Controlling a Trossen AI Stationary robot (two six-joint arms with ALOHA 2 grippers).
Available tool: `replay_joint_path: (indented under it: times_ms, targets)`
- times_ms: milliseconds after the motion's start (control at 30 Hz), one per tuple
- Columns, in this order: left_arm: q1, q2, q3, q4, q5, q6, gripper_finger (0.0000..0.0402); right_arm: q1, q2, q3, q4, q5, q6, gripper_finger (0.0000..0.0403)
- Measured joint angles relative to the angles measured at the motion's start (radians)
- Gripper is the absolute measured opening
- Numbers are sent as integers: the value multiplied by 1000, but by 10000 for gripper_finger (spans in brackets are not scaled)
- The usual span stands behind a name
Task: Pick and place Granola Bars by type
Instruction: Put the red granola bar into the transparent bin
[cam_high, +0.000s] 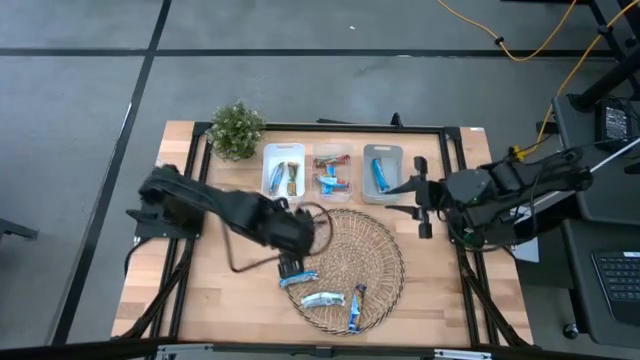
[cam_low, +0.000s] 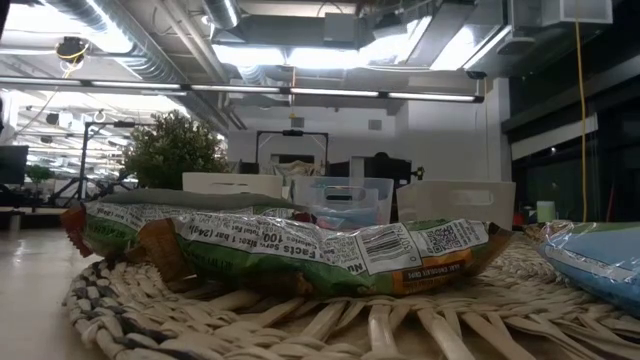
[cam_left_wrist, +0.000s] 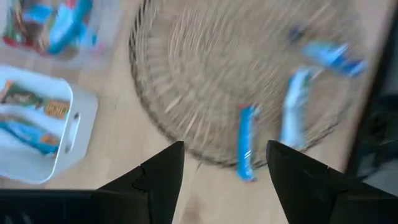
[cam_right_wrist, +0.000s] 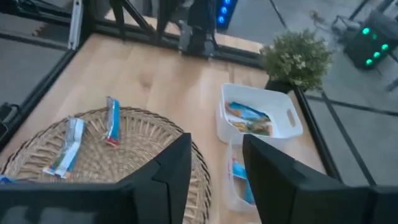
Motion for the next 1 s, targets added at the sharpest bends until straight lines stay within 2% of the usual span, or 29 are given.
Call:
replay_joint_path:
  times_ms: [167,333,500,667,800,1000]
  targets:
    - [-6,143,0,-61,42,11,219,0,-62,-103,84,-19,-39,147]
    - [-14,239,0,-42,116,48,219,0,-102,-124,88,-14,-48,147]
    - [-24,267,0,3,131,42,219,0,-133,-124,88,-14,-56,147]
    - [-34,304,0,28,97,0,221,0,-144,-124,84,-15,-73,147]
    - [-30,353,0,28,179,-23,235,0,-144,-124,83,-21,-74,147]
    - [-34,381,0,45,168,-6,257,-1,-144,-124,80,-26,-75,147]
